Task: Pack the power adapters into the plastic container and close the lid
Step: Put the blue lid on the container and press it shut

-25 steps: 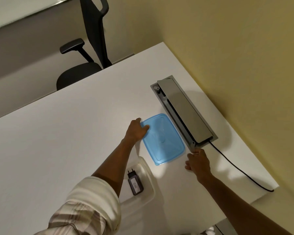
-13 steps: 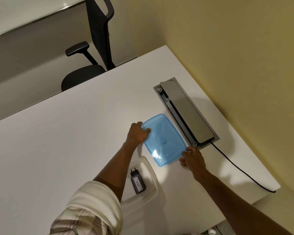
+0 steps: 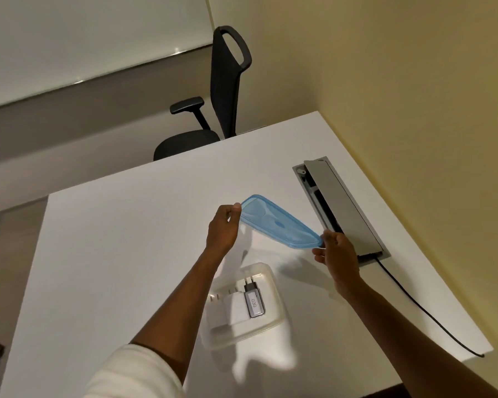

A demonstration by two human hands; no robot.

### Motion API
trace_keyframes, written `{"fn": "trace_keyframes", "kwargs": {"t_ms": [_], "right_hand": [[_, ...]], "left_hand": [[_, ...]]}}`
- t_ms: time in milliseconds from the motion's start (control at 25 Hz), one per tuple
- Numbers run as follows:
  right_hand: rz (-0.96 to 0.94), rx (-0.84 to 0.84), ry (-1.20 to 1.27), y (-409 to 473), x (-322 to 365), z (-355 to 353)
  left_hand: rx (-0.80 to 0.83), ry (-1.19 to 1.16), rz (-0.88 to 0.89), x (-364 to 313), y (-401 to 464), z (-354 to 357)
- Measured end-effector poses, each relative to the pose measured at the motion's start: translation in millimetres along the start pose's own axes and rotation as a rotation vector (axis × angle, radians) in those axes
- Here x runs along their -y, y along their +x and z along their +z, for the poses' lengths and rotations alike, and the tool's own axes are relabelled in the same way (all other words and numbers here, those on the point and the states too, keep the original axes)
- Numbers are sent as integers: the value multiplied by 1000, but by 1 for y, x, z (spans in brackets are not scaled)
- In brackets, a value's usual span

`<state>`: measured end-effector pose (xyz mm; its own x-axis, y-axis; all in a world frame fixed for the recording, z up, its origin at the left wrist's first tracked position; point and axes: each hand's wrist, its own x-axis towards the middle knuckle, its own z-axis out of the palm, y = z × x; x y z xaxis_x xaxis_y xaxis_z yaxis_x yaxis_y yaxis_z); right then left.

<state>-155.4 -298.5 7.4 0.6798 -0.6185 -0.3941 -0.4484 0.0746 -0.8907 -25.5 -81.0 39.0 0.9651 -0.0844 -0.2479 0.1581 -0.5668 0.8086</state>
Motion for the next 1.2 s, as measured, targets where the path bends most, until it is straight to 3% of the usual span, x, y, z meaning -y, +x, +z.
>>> {"fn": "trace_keyframes", "kwargs": {"t_ms": [320,480,760,1200], "right_hand": [[-121,118,-142,-58,1,22],[-98,165,-217,-90,-13,22],[-336,171,-492,-124,-52,30],[-351,232,-627,-144,-77,51]], "left_hand": [[-133,-294,-135,48,-77,-51],[18,-414,-161,82,-108,-66],[149,-333,-155,121,-151,-54],[42,-32,-152,152,-180,-37]]}}
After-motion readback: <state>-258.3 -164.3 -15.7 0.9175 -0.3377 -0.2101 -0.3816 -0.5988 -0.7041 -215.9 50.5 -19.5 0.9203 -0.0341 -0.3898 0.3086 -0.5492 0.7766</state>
